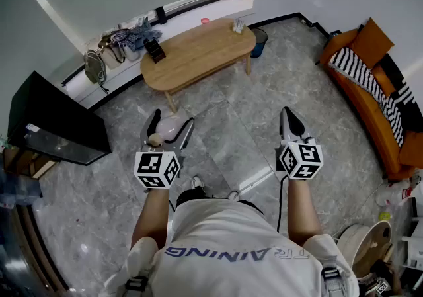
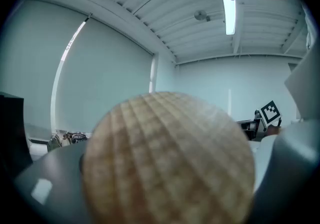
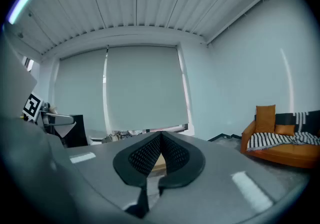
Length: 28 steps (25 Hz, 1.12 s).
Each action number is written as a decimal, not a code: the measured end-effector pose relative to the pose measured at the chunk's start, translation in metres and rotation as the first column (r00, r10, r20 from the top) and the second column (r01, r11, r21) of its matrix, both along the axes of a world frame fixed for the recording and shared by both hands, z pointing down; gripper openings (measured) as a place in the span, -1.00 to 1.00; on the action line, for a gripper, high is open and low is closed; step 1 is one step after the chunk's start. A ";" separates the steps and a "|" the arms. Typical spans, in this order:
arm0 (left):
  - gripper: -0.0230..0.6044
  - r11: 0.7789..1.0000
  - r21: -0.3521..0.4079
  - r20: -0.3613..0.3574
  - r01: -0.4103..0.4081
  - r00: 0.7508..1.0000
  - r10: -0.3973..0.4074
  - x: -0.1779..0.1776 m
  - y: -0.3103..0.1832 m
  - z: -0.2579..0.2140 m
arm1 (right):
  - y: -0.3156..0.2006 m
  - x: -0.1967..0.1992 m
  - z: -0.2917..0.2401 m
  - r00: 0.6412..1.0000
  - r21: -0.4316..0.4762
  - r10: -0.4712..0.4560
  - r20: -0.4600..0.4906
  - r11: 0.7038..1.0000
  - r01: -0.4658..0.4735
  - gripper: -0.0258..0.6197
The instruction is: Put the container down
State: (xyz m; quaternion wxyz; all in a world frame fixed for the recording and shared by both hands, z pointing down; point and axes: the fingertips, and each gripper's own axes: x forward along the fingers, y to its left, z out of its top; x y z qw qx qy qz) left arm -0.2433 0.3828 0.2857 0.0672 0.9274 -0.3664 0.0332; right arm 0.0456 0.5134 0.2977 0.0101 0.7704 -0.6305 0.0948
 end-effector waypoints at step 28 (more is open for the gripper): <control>0.43 0.998 -0.064 -0.001 -0.022 1.000 0.022 0.023 -0.024 0.032 | -0.025 0.008 0.013 0.999 -0.004 -0.036 -0.008 0.999 0.036 -0.88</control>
